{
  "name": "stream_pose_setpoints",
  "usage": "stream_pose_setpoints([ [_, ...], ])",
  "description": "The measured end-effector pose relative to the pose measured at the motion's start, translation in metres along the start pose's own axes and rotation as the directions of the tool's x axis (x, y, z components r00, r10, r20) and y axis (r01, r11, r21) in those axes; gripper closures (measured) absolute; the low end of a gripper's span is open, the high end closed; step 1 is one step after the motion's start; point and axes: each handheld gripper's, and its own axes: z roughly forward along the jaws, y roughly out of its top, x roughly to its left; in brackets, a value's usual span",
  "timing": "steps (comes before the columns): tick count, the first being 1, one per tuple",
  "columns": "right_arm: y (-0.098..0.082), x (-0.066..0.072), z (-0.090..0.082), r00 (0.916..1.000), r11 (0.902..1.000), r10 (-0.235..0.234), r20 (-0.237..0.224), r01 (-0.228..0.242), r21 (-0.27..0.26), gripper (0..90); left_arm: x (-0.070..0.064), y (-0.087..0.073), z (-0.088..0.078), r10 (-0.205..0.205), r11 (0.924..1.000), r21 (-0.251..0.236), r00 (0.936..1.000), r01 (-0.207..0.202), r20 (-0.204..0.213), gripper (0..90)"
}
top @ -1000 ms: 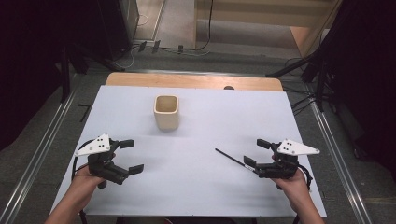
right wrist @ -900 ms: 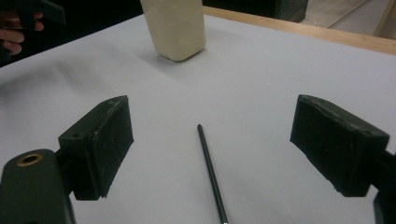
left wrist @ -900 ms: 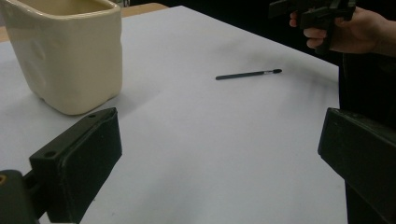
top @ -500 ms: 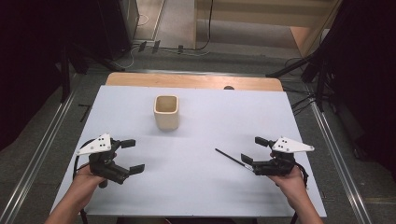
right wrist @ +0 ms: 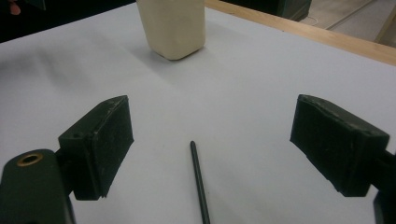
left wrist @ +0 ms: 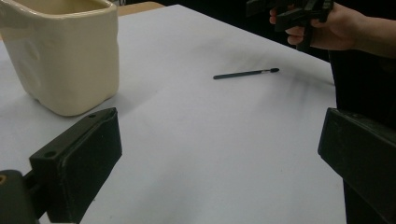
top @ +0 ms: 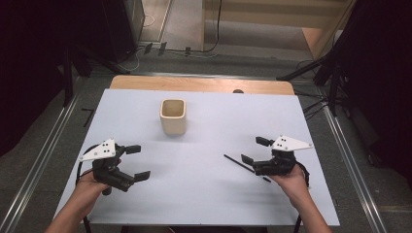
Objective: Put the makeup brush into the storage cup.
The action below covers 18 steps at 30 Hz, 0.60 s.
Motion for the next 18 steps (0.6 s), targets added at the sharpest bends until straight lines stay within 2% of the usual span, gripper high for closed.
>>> stream_pose_setpoints([
  [7, 0.006, 0.000, 0.009, 1.0000, 0.9999, -0.003, -0.006, 0.003, -0.010, 13.8, 0.000, 0.000, 0.001, 0.002, 1.0000, -0.003, 1.0000, -0.002, 0.002, 0.0],
  [10, 0.008, 0.001, 0.014, 0.9998, 0.9998, -0.017, 0.004, 0.017, 0.005, 13.9, 0.000, 0.000, 0.001, 0.003, 1.0000, 0.003, 1.0000, -0.003, 0.001, 0.0],
  [12, 0.007, 0.003, 0.016, 0.9998, 0.9987, -0.021, 0.000, 0.021, 0.046, 13.8, 0.000, 0.000, 0.001, 0.001, 1.0000, 0.006, 1.0000, -0.001, -0.001, 0.0],
  [17, 0.010, 0.004, 0.013, 1.0000, 0.9970, 0.004, 0.001, -0.004, 0.077, 13.8, -0.001, 0.000, 0.000, 0.007, 0.9999, 0.014, 1.0000, -0.007, -0.002, 0.0],
  [18, 0.012, 0.005, 0.013, 0.9993, 0.9927, 0.036, 0.001, -0.036, 0.115, 13.8, -0.002, 0.000, 0.001, 0.007, 0.9998, 0.017, 1.0000, -0.007, 0.000, 0.0],
])
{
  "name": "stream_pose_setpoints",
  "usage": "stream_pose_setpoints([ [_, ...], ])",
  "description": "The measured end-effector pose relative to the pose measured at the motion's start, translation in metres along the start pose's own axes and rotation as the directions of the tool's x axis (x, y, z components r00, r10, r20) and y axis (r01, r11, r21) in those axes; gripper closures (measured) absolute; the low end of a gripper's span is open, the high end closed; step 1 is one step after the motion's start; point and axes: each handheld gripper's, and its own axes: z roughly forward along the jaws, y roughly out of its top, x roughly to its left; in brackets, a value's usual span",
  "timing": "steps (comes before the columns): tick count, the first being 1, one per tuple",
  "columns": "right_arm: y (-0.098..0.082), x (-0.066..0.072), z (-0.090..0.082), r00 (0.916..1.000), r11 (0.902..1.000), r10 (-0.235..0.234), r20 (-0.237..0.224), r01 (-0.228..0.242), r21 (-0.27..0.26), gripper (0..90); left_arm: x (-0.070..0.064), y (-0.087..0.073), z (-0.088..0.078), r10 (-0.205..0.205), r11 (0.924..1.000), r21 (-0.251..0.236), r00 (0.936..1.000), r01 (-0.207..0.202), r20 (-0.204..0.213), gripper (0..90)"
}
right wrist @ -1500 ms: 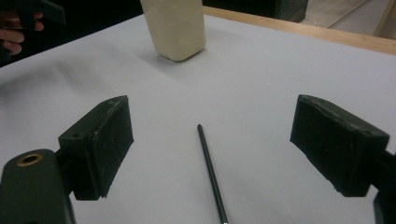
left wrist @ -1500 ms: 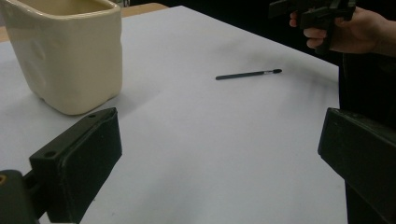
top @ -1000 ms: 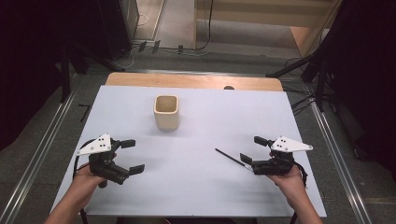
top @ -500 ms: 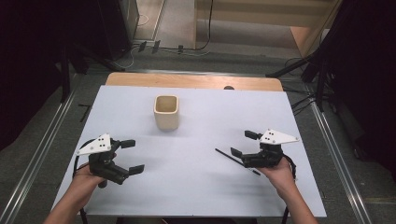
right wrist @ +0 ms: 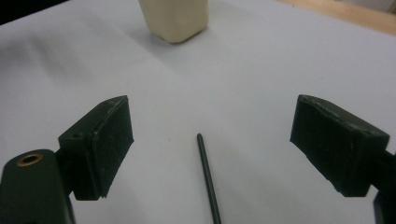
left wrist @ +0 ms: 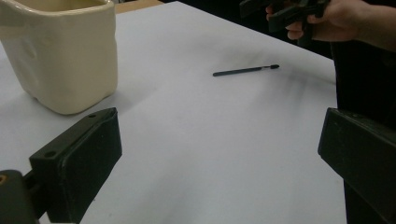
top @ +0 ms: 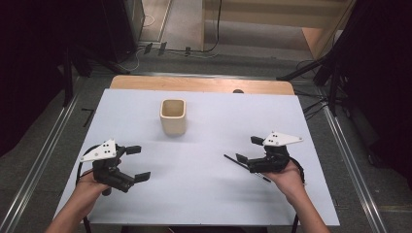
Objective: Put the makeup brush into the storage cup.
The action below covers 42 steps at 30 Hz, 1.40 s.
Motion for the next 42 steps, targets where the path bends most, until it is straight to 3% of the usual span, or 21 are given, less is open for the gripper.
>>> stream_pose_setpoints([
  [3, 0.003, 0.000, 0.000, 0.9999, 0.9968, 0.011, 0.006, -0.011, 0.079, 13.8, 0.000, 0.000, 0.000, 0.007, 0.9999, 0.012, 1.0000, -0.007, -0.002, 0.0],
  [5, 0.004, 0.001, 0.000, 0.9997, 0.9911, -0.015, 0.020, 0.012, 0.133, 13.8, 0.000, 0.000, 0.000, 0.007, 0.9999, 0.012, 1.0000, -0.007, -0.002, 0.0],
  [11, 0.008, 0.001, 0.002, 0.9996, 0.9781, -0.026, 0.014, 0.022, 0.207, 13.8, 0.000, -0.001, -0.001, 0.007, 0.9999, 0.016, 1.0000, -0.007, -0.007, 0.0],
  [14, 0.011, 0.001, 0.004, 0.9986, 0.9674, -0.052, 0.006, 0.049, 0.249, 13.9, 0.000, -0.001, -0.001, 0.003, 0.9999, 0.011, 1.0000, -0.003, -0.007, 0.0],
  [15, 0.013, 0.003, 0.005, 0.9983, 0.9567, -0.058, -0.004, 0.056, 0.286, 14.0, 0.000, -0.001, -0.001, 0.004, 0.9999, 0.013, 1.0000, -0.004, -0.008, 0.0],
  [16, 0.013, 0.003, 0.005, 0.9983, 0.9567, -0.058, -0.004, 0.056, 0.286, 14.0, 0.000, -0.001, -0.001, 0.005, 0.9999, 0.015, 0.9999, -0.004, -0.010, 0.0],
  [17, 0.015, 0.005, 0.007, 0.9962, 0.9447, -0.084, -0.022, 0.087, 0.316, 14.1, 0.000, -0.001, -0.001, 0.006, 0.9998, 0.018, 0.9999, -0.006, -0.010, 0.0],
  [18, 0.015, 0.005, 0.007, 0.9962, 0.9447, -0.084, -0.022, 0.087, 0.316, 14.1, 0.000, -0.001, -0.001, 0.006, 0.9998, 0.018, 0.9999, -0.006, -0.010, 0.0],
  [21, 0.017, 0.005, 0.009, 0.9952, 0.9288, -0.092, -0.035, 0.098, 0.357, 15.0, 0.000, -0.001, 0.000, 0.010, 0.9996, 0.028, 0.9999, -0.010, -0.013, 0.0],
  [24, 0.019, 0.005, 0.012, 0.9936, 0.8953, -0.105, -0.040, 0.112, 0.431, 15.8, 0.000, -0.002, 0.000, 0.009, 0.9996, 0.028, 0.9999, -0.008, -0.012, 0.0],
  [25, 0.019, 0.005, 0.012, 0.9936, 0.8953, -0.105, -0.040, 0.112, 0.431, 15.8, 0.000, -0.002, 0.000, 0.009, 0.9996, 0.028, 0.9999, -0.009, -0.012, 0.0],
  [26, 0.019, 0.006, 0.013, 0.9932, 0.8866, -0.110, -0.037, 0.115, 0.448, 15.8, 0.000, -0.002, 0.000, 0.009, 0.9996, 0.028, 0.9999, -0.009, -0.012, 0.0],
  [28, 0.019, 0.007, 0.016, 0.9928, 0.8615, -0.110, -0.048, 0.119, 0.494, 16.8, 0.000, -0.002, 0.000, 0.010, 0.9996, 0.027, 0.9999, -0.010, -0.010, 0.0],
  [29, 0.019, 0.007, 0.016, 0.9928, 0.8615, -0.110, -0.048, 0.119, 0.494, 16.8, 0.000, -0.002, 0.000, 0.010, 0.9996, 0.027, 0.9999, -0.010, -0.010, 0.0],
  [31, 0.020, 0.007, 0.018, 0.9909, 0.8461, -0.124, -0.052, 0.133, 0.516, 17.9, 0.000, -0.002, 0.001, 0.014, 0.9994, 0.032, 0.9999, -0.013, -0.009, 0.0],
  [32, 0.020, 0.007, 0.018, 0.9909, 0.8461, -0.124, -0.052, 0.133, 0.516, 17.9, 0.000, -0.002, 0.001, 0.014, 0.9994, 0.032, 0.9999, -0.013, -0.009, 0.0],
  [33, 0.020, 0.008, 0.020, 0.9904, 0.8320, -0.129, -0.049, 0.135, 0.538, 18.6, -0.001, -0.002, 0.002, 0.014, 0.9992, 0.039, 0.9999, -0.013, -0.010, 0.0],
  [34, 0.020, 0.008, 0.020, 0.9904, 0.8320, -0.129, -0.049, 0.135, 0.538, 18.6, -0.001, -0.002, 0.002, 0.014, 0.9992, 0.039, 0.9999, -0.013, -0.010, 0.0],
  [35, 0.021, 0.007, 0.022, 0.9897, 0.8159, -0.134, -0.051, 0.139, 0.561, 19.1, -0.001, -0.002, 0.002, 0.016, 0.9989, 0.043, 0.9998, -0.015, -0.011, 0.0],
  [37, 0.022, 0.006, 0.023, 0.9902, 0.8041, -0.130, -0.052, 0.135, 0.579, 19.7, -0.001, -0.002, 0.002, 0.016, 0.9992, 0.037, 0.9998, -0.016, -0.009, 0.0],
  [42, 0.024, 0.005, 0.026, 0.9897, 0.7540, -0.131, -0.057, 0.137, 0.642, 21.5, -0.001, -0.002, 0.002, 0.015, 0.9991, 0.040, 0.9998, -0.014, -0.010, 0.0],
])
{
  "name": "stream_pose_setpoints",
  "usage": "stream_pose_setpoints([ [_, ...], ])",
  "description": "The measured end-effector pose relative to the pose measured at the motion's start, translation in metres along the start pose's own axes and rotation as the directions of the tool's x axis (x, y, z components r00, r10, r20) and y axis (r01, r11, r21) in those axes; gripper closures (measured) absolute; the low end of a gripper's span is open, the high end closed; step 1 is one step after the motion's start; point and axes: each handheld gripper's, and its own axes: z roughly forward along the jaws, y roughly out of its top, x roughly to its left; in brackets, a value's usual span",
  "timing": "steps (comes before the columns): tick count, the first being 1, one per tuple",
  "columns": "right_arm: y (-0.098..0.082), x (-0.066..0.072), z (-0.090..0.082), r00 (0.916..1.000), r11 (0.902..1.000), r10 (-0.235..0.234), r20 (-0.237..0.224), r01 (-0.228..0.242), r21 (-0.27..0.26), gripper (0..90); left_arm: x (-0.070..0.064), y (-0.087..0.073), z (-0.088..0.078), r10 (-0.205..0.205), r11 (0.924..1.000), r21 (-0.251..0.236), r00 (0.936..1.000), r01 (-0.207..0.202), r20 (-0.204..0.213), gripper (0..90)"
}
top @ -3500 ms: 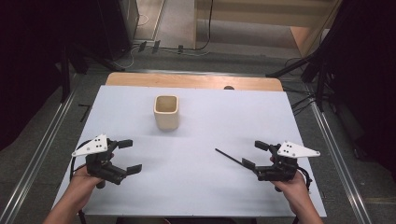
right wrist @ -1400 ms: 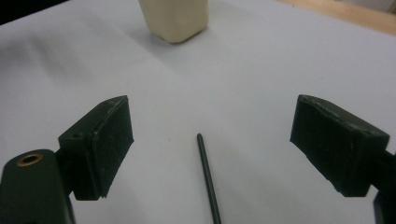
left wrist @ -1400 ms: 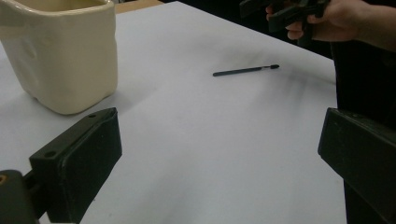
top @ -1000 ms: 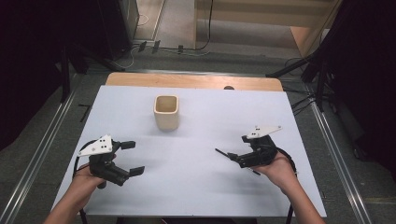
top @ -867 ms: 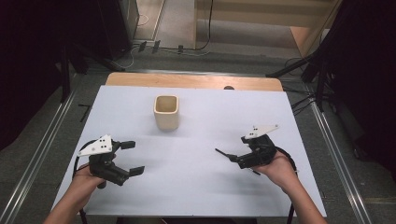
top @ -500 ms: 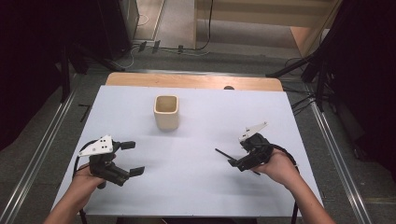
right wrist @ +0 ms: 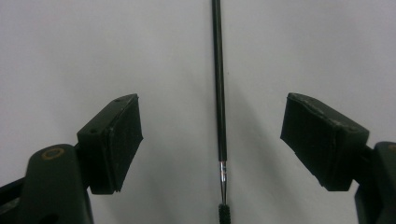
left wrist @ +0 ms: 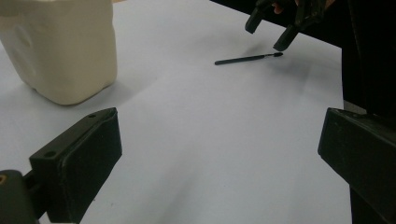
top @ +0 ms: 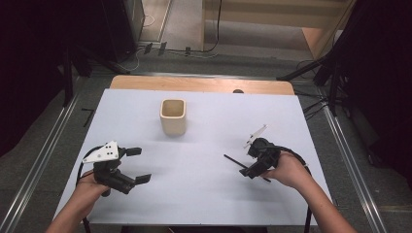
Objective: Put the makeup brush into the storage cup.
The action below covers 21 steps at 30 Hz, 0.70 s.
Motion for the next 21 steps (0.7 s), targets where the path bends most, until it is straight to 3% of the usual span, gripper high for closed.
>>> stream_pose_setpoints([
  [6, 0.003, 0.000, 0.004, 0.9998, 0.9963, -0.013, -0.017, 0.014, 0.085, 22.1, 0.000, 0.000, 0.001, 0.004, 1.0000, -0.001, 1.0000, -0.004, 0.002, 0.0],
  [10, 0.006, 0.001, 0.006, 0.9994, 0.9873, -0.033, -0.014, 0.034, 0.155, 23.2, 0.000, 0.000, 0.001, 0.005, 1.0000, 0.002, 1.0000, -0.005, 0.002, 0.0],
  [16, 0.010, 0.000, 0.006, 0.9983, 0.9761, -0.058, -0.007, 0.058, 0.209, 27.5, 0.000, 0.000, 0.001, 0.006, 1.0000, 0.002, 1.0000, -0.006, 0.004, 0.0],
  [21, 0.012, -0.001, 0.007, 0.9983, 0.9734, -0.058, 0.001, 0.057, 0.222, 29.8, -0.001, 0.000, 0.001, 0.005, 1.0000, 0.006, 1.0000, -0.005, 0.005, 0.0],
])
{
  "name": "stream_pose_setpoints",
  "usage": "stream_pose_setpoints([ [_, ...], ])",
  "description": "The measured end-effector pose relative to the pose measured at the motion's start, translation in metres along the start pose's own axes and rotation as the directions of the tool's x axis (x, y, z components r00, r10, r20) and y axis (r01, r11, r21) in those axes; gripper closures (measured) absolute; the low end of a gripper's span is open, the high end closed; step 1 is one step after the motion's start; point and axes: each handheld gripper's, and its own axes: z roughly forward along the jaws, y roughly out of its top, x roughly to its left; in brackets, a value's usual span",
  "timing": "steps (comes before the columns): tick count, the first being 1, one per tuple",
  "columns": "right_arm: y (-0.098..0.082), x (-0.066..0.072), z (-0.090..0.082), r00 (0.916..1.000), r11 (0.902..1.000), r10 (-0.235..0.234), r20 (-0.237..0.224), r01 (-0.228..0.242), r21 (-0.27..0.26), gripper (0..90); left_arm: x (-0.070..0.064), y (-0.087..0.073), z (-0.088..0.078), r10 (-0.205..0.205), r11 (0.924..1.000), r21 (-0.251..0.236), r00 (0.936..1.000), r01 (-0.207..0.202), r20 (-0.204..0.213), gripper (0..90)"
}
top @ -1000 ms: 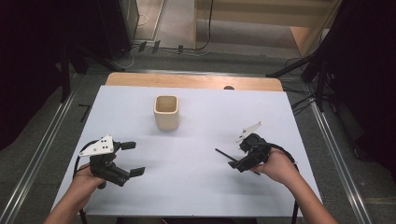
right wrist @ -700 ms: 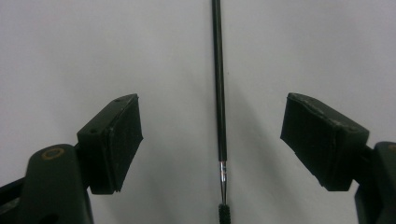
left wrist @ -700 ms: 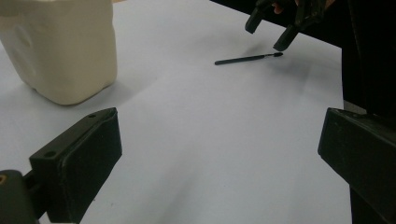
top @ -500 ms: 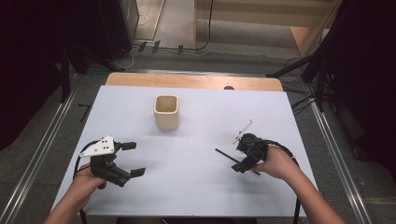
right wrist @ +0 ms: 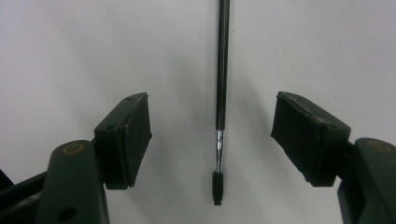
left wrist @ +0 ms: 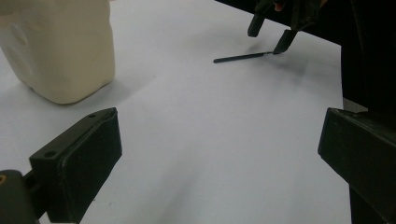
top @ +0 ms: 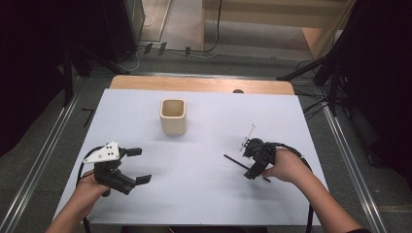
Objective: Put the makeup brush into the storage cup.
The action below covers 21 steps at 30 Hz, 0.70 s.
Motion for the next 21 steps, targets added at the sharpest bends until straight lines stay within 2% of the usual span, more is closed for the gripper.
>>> stream_pose_setpoints([
  [9, -0.001, -0.001, 0.005, 0.9999, 0.9996, -0.006, -0.016, 0.006, 0.026, 30.8, 0.000, 0.000, 0.000, 0.004, 1.0000, 0.003, 1.0000, -0.004, 0.001, 0.0],
  [11, -0.002, -0.002, 0.007, 0.9997, 0.9991, -0.020, -0.016, 0.020, 0.037, 30.2, 0.000, 0.000, 0.001, 0.005, 1.0000, 0.003, 1.0000, -0.005, 0.000, 0.0],
  [15, -0.002, -0.002, 0.009, 0.9998, 0.9995, -0.010, -0.014, 0.011, 0.029, 30.7, 0.000, 0.000, 0.001, 0.004, 1.0000, -0.001, 1.0000, -0.004, 0.001, 0.0],
  [21, -0.004, -0.004, 0.017, 1.0000, 0.9992, -0.006, 0.002, 0.006, 0.040, 36.6, 0.000, 0.000, 0.000, 0.006, 1.0000, 0.008, 1.0000, -0.006, -0.001, 0.0],
])
